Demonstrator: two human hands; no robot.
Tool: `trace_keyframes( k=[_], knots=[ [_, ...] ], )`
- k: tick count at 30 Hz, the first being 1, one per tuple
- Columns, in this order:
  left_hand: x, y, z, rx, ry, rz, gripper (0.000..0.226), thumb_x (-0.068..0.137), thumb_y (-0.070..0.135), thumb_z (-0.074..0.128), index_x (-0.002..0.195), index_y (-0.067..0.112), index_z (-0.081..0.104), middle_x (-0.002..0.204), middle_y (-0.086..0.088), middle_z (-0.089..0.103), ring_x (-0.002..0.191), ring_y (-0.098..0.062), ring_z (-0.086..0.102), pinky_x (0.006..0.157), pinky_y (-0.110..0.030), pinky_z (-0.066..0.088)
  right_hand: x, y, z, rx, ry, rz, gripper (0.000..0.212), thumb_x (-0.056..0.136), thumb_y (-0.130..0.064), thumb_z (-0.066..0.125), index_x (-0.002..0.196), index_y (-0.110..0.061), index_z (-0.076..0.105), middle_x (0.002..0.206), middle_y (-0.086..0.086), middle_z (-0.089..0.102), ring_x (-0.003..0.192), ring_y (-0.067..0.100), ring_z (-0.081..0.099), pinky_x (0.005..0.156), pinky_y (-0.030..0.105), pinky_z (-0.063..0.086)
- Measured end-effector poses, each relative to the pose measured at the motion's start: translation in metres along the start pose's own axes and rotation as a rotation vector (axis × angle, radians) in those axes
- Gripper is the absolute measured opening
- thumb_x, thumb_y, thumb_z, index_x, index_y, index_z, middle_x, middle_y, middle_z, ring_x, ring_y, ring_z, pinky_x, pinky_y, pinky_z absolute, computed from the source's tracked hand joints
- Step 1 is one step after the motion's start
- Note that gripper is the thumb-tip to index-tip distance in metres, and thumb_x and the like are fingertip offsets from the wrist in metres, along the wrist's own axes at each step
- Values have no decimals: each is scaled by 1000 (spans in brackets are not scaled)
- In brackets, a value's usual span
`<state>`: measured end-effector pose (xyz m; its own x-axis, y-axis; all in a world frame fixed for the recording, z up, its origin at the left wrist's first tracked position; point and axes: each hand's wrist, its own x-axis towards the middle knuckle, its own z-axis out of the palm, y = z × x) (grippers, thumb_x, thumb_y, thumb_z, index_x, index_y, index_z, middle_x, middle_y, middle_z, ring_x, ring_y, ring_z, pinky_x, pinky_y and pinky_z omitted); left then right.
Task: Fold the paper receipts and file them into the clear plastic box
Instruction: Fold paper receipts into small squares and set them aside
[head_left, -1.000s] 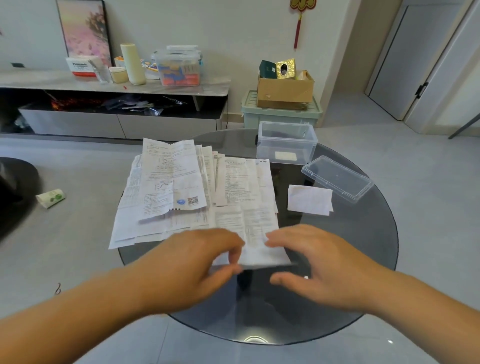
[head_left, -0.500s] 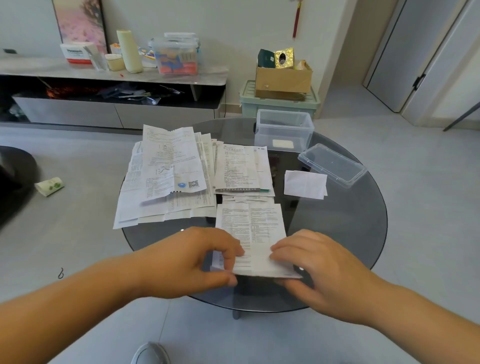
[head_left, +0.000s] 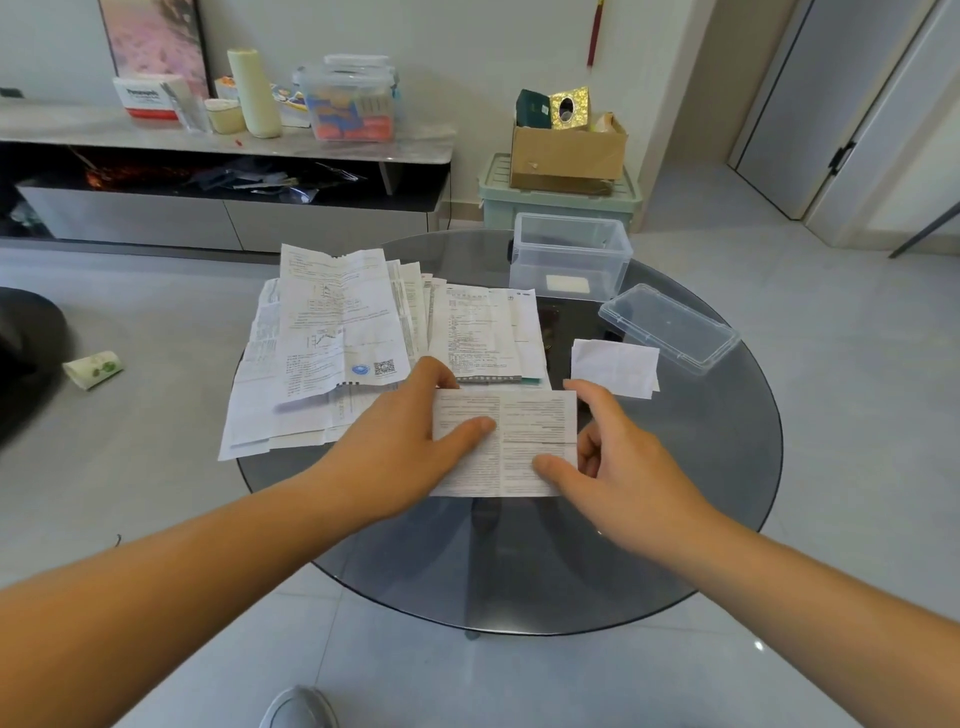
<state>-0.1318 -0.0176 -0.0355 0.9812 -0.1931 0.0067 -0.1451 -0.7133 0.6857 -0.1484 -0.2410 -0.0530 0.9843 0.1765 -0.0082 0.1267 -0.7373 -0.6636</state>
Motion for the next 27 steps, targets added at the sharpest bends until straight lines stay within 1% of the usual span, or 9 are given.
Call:
trace_keyframes(
  k=[4,7,9,11,13,15,17,22,27],
  knots=[
    [3,-2,4,122,-7,46,53,86,45,72,124,31,36,126,8,57,102,-8,58,69,-10,47,3,-1,3,-16,47,38,63,94,-44,62,145,-41,26,78,-13,59,71,8,61,61,19,48],
    [3,-4,11,201,-11,74,75,82,49,75,138,32,29,135,5,47,113,-12,52,84,-19,48,3,-4,5,-130,58,55,80,90,-49,66,150,-35,15,84,-20,54,79,9,61,70,28,53],
    [2,-6,17,270,-3,89,85,80,56,73,144,34,23,137,4,38,121,-15,47,93,-27,47,3,-7,7,-208,60,34,85,87,-53,67,150,-34,13,92,-22,47,85,9,56,82,33,51],
    [0,-9,21,359,15,120,85,79,66,66,146,35,23,135,3,30,125,-16,39,102,-30,41,1,-8,9,-291,79,7,81,85,-63,63,147,-36,20,102,-21,50,93,10,52,92,35,45],
    [-2,-11,24,455,-6,117,81,78,80,49,145,39,28,137,2,23,129,-18,30,109,-35,33,1,-7,14,-378,101,5,76,83,-73,54,145,-38,27,114,-14,54,106,15,50,95,36,37],
    [-5,-13,25,537,-28,84,80,73,87,24,140,44,31,141,2,18,130,-21,24,111,-40,28,1,-5,18,-433,91,21,75,83,-76,48,146,-40,27,113,-9,47,110,17,42,94,36,31],
    [-7,-13,25,597,-26,75,82,68,87,12,136,46,33,143,1,16,131,-22,21,111,-42,26,2,-3,17,-438,74,30,74,83,-77,47,146,-43,27,109,-9,39,109,16,36,94,34,28],
    [-10,-16,19,651,-71,99,80,71,84,8,137,46,33,147,1,15,133,-22,15,112,-43,23,-4,6,8,-422,41,28,70,86,-73,49,147,-45,29,107,-12,34,107,12,31,91,30,23],
    [-16,-22,9,660,-200,103,82,68,78,1,142,52,22,152,4,10,138,-22,11,116,-42,18,-11,13,-6,-419,-19,51,67,86,-71,51,146,-51,27,110,-12,34,111,11,30,89,30,22]
  ],
)
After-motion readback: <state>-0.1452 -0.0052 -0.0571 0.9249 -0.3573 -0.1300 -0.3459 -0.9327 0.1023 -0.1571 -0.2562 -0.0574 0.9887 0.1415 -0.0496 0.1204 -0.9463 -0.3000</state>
